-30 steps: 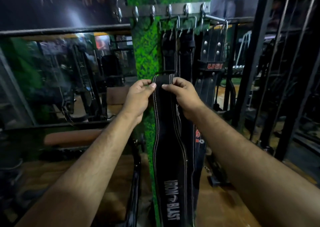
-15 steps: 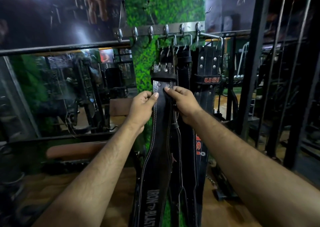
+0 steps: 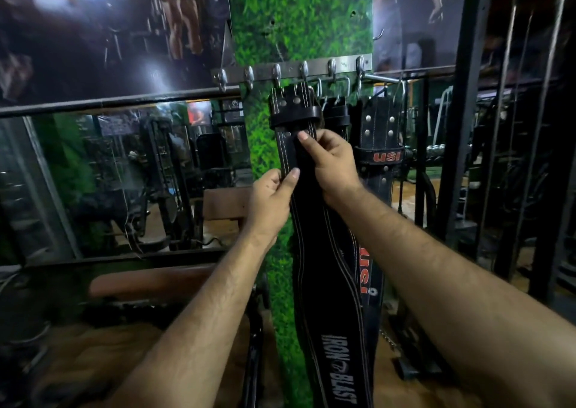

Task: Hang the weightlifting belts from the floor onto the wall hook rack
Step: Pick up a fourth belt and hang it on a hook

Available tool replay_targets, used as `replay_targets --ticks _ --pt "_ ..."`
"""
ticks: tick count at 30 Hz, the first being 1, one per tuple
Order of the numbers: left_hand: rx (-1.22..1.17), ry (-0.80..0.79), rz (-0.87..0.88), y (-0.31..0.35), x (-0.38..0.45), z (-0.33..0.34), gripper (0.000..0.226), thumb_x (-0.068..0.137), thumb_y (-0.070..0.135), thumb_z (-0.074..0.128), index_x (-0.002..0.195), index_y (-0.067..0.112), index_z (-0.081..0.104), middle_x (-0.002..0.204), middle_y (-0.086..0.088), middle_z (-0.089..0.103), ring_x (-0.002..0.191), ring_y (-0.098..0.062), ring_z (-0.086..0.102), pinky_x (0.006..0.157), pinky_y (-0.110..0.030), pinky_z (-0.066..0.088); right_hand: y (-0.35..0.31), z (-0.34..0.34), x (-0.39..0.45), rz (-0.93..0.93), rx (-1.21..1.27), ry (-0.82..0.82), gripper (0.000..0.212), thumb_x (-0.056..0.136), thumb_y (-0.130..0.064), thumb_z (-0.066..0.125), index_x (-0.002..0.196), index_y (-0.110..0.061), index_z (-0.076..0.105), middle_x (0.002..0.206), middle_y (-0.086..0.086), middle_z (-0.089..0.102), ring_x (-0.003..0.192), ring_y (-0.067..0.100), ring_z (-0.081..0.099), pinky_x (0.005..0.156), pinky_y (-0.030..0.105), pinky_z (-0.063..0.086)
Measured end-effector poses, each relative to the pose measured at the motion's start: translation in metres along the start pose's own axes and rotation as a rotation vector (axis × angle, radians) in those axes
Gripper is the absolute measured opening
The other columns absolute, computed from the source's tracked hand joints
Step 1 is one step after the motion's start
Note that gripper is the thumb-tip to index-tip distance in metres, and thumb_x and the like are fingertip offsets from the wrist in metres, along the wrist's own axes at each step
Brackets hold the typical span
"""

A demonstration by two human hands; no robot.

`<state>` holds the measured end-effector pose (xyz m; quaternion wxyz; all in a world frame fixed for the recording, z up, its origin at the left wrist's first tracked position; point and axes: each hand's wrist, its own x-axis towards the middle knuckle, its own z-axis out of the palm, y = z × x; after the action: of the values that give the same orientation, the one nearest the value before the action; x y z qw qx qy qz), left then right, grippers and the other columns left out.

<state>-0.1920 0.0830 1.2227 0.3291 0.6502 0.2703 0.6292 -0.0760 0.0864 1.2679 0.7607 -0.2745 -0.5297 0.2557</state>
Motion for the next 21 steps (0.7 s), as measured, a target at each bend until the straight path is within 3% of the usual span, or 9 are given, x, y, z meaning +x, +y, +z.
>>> replay_targets --ticks 3,6,8,11,16,21 --pt "-0.024 0.052 0.008 -0.007 -0.006 0.016 0.03 0.097 0.016 0.061 0.071 0.019 0.046 0.057 0.01 0.048 0.052 -0.004 0.037 0.051 -0.027 0.029 0.003 -0.003 0.013 -0.117 -0.097 0.099 0.027 0.091 -0.018 0.071 0.068 -0.018 0.057 0.069 0.009 0.052 0.068 0.019 0.045 0.061 0.033 0.039" --pt "-0.057 0.046 -0.068 -0.024 -0.02 0.03 0.014 0.094 0.013 0.063 0.082 0.015 0.056 0.076 -0.009 0.064 0.07 -0.016 0.054 0.065 -0.034 0.043 0.01 -0.014 0.02 -0.106 -0.117 0.186 0.029 0.092 -0.018 0.072 0.067 -0.017 0.056 0.065 0.002 0.05 0.064 0.015 0.043 0.058 0.03 0.038" --pt "-0.057 0.022 -0.145 -0.038 -0.038 0.037 0.01 0.095 0.01 0.064 0.086 0.012 0.059 0.084 -0.01 0.071 0.077 -0.014 0.062 0.071 -0.033 0.049 0.014 -0.021 0.023 -0.069 -0.101 0.226 0.032 0.091 -0.018 0.072 0.064 -0.019 0.055 0.064 0.0 0.05 0.065 0.016 0.045 0.06 0.031 0.039" --pt "-0.041 -0.068 -0.24 -0.062 -0.075 0.044 0.009 0.095 0.013 0.066 0.087 0.014 0.062 0.084 0.002 0.074 0.079 -0.008 0.066 0.074 -0.029 0.052 0.024 -0.034 0.023 -0.009 -0.102 0.28 0.033 0.091 -0.019 0.072 0.064 -0.019 0.054 0.066 0.001 0.051 0.069 0.019 0.047 0.064 0.033 0.043" --pt "-0.031 -0.182 -0.273 -0.078 -0.104 0.038 0.012 0.093 0.003 0.066 0.09 0.014 0.065 0.088 0.005 0.074 0.084 -0.004 0.07 0.074 -0.018 0.053 0.038 -0.046 0.009 0.039 -0.122 0.306 0.031 0.091 -0.022 0.072 0.065 -0.018 0.054 0.071 0.007 0.053 0.07 0.02 0.049 0.065 0.036 0.047" --pt "0.07 -0.361 -0.431 -0.093 -0.115 0.013 0.027 0.088 -0.004 0.069 0.113 0.005 0.063 0.113 -0.009 0.073 0.103 -0.018 0.071 0.087 -0.026 0.057 0.051 -0.045 -0.009 0.097 -0.065 0.339 0.032 0.089 -0.022 0.074 0.064 -0.02 0.055 0.071 0.006 0.055 0.071 0.02 0.051 0.066 0.035 0.047"
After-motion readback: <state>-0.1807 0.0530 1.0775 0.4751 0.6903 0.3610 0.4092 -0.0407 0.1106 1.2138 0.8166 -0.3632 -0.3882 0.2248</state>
